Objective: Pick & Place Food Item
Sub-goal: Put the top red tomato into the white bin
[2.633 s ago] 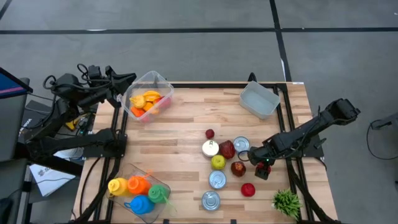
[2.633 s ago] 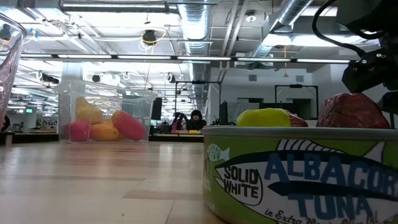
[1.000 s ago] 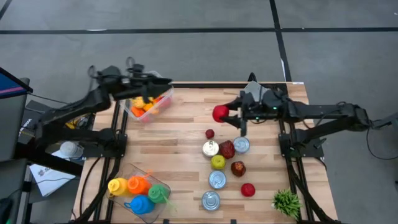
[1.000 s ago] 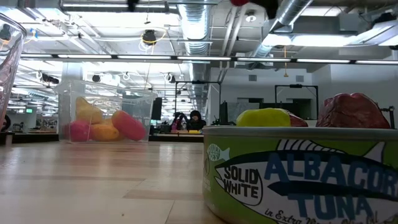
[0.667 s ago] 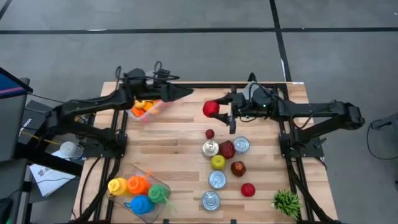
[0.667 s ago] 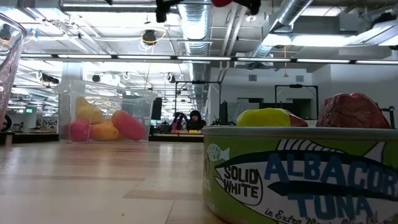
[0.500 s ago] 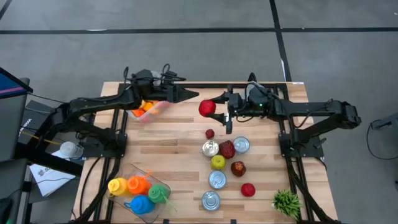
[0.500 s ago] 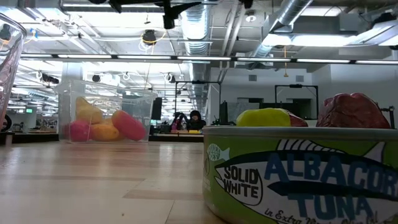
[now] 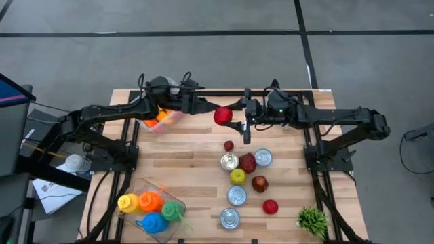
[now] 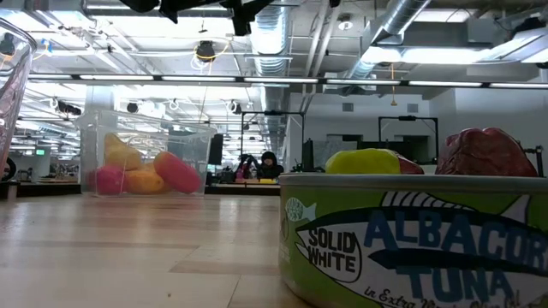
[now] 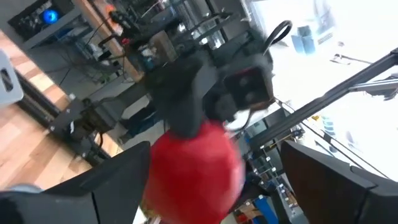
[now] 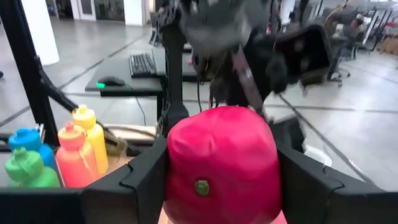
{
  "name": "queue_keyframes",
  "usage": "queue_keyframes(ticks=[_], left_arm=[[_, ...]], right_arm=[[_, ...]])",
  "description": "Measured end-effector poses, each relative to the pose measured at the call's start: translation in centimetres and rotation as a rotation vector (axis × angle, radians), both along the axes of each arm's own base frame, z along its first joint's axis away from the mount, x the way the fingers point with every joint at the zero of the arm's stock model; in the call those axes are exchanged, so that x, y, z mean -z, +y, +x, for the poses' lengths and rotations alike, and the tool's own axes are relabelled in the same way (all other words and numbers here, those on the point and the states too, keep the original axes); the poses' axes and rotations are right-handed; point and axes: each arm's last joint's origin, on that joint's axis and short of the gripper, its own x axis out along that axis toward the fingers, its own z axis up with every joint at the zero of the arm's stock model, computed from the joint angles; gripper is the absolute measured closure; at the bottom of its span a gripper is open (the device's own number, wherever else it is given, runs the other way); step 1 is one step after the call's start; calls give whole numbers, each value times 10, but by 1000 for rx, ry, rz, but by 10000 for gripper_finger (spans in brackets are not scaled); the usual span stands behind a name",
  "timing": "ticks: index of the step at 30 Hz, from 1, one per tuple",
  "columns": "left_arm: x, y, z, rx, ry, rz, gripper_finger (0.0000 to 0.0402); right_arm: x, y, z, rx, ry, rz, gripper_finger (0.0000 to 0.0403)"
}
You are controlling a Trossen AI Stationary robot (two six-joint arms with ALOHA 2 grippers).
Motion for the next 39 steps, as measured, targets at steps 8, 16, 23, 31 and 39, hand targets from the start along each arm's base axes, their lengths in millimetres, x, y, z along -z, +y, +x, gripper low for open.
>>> queue_keyframes(ticks=[8, 16, 23, 31, 39], left_arm=[[1, -3, 1, 19, 9, -3, 39], [1, -9, 3, 24, 8, -7, 37], [1, -9, 3, -6, 6, -11, 37], [5, -15, 9, 4, 19, -19, 37], [7, -19, 12, 16, 20, -18, 37]], right_arm=[[-8, 2, -4, -3, -54, -3, 167], [-9, -2, -2, 9, -76, -7, 167], [-11, -3, -2, 6, -96, -33, 167], [-7, -4, 4, -12, -92, -61, 167], [-5, -7, 7, -8, -94, -60, 167]])
